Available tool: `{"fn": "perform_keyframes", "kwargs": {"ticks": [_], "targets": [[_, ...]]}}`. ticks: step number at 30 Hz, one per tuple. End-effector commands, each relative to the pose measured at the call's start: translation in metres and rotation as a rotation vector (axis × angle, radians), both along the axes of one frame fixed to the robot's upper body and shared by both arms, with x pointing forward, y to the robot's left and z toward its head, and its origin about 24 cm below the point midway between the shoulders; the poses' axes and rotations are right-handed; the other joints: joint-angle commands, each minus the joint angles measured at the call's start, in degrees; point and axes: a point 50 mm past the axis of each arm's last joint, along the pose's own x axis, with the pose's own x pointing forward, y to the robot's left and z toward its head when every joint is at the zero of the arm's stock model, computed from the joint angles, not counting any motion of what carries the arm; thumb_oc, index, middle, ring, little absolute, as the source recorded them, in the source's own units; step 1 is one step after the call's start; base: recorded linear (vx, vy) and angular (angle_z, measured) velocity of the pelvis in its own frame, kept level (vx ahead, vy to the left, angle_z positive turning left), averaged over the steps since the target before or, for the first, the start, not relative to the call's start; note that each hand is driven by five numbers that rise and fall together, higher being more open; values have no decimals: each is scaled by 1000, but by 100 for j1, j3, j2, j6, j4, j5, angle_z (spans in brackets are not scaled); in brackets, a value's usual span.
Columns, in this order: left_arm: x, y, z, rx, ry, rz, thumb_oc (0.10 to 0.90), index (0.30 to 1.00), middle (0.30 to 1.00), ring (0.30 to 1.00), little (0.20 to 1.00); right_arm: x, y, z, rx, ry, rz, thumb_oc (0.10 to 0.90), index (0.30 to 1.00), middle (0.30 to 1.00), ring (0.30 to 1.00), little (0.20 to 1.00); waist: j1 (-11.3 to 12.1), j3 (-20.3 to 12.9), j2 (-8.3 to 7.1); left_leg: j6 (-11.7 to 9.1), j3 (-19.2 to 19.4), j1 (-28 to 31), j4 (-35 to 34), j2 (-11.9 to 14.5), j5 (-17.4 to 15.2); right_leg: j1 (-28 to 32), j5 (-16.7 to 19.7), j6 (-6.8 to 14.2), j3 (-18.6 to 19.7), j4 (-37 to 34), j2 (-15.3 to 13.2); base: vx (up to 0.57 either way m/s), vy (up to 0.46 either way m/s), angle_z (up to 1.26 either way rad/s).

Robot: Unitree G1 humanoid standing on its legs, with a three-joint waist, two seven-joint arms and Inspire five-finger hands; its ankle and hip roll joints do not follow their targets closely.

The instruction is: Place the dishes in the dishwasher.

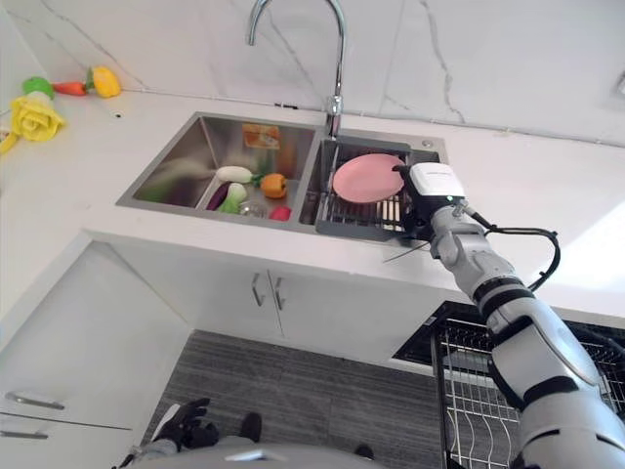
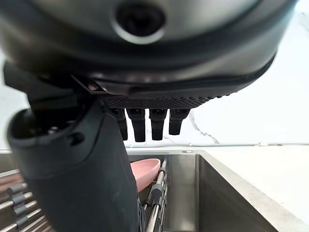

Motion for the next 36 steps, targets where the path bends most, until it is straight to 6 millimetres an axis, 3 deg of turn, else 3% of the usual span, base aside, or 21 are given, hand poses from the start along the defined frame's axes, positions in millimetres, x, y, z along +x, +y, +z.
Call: {"fn": "perform_keyframes", "kwargs": {"ticks": [1,11,12,13,14,24,36], "targets": [[22,-15,5,-2,-62,-171,800,900,900,900,900,24,1,75,-64,-244,-32,800,900,900,900,900,204,147,-100,177,232,190,22,-184,-378,-33,-539,159,71,115,-219,9,-13,21],[30,-19,5,2,-80,-179,800,900,900,900,900,22,-24,80,-90,-267,-150,800,900,900,900,900,370,271,43,117,56,-32,40,-269,-287,-25,-572,167,-203,124,-272,15,-15,13],[31,-19,6,3,-82,-180,800,900,900,900,900,21,-25,81,-100,-274,-152,587,580,580,580,580,377,268,59,111,41,-42,37,-273,-281,-23,-575,168,-227,125,-276,20,-9,23],[32,-19,6,4,-85,-181,800,900,900,900,900,21,-25,81,-109,-279,-153,530,495,495,495,495,385,267,69,107,33,-47,34,-280,-281,-19,-582,170,-243,123,-275,20,-13,23],[31,-19,6,6,-84,-185,800,900,900,900,900,21,-25,81,-119,-288,-150,400,300,300,300,300,393,266,76,104,24,-48,30,-283,-282,-10,-587,169,-262,119,-274,15,-15,15],[30,-20,5,19,-78,-230,800,900,900,900,900,22,-5,78,-222,-307,-42,400,300,300,300,300,369,224,31,116,57,50,22,-260,-354,74,-657,155,-226,100,-244,4,-4,2],[27,-12,6,60,-64,-240,800,900,900,900,900,18,21,113,-107,-514,79,400,300,300,300,300,197,81,-31,165,257,255,22,-225,-468,146,-653,159,-108,100,-272,-3,2,0]]}}
